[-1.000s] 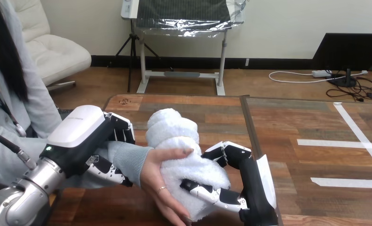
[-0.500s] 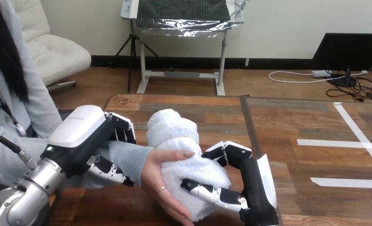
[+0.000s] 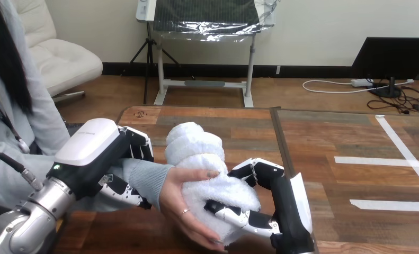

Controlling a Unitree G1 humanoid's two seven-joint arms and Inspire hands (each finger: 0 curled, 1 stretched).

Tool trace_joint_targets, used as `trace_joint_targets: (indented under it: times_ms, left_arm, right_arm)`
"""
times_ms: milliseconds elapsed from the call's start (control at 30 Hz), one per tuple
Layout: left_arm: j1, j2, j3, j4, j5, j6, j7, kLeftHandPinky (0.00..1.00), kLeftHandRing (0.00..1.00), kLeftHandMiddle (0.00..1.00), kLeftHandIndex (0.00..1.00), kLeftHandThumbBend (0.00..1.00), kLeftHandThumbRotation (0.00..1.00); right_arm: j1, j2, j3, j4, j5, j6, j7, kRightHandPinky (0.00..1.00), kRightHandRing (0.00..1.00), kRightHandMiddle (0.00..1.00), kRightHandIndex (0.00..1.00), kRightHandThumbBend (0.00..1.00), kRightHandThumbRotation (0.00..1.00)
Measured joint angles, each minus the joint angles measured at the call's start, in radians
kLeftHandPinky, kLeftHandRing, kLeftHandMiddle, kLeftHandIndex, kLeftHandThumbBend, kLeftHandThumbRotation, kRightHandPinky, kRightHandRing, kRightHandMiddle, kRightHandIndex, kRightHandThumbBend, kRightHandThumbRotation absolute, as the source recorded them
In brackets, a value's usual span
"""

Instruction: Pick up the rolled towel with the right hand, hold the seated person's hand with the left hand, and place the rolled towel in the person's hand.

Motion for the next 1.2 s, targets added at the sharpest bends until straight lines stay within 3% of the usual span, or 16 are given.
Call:
trace_joint_targets:
  times_ms: [233,633,933,1200]
  left_arm:
    - [0.000,-0.002,0.000,0.000,0.000,-0.004,0.000,0.31,0.32,0.35,0.37,1.00,0.05]
    - [0.000,-0.004,0.000,0.000,0.000,-0.005,0.000,0.31,0.33,0.36,0.38,1.00,0.07]
    - [0.000,-0.005,0.000,0.000,0.000,-0.005,0.000,0.38,0.39,0.43,0.44,1.00,0.09]
    - [0.000,-0.011,0.000,0.000,-0.002,-0.010,-0.002,0.47,0.49,0.52,0.53,1.00,0.10]
  right_arm:
    - [0.000,0.000,-0.002,0.000,0.040,0.007,0.050,0.28,0.34,0.41,0.40,0.71,0.00]
    - [0.000,0.003,-0.007,-0.012,0.107,0.055,0.131,0.33,0.40,0.48,0.51,0.82,0.00]
    - [0.003,0.000,-0.010,-0.049,0.149,0.118,0.202,0.52,0.58,0.62,0.65,0.82,0.03]
    - [0.008,-0.006,-0.010,-0.087,0.160,0.179,0.259,0.70,0.73,0.75,0.80,0.82,0.19]
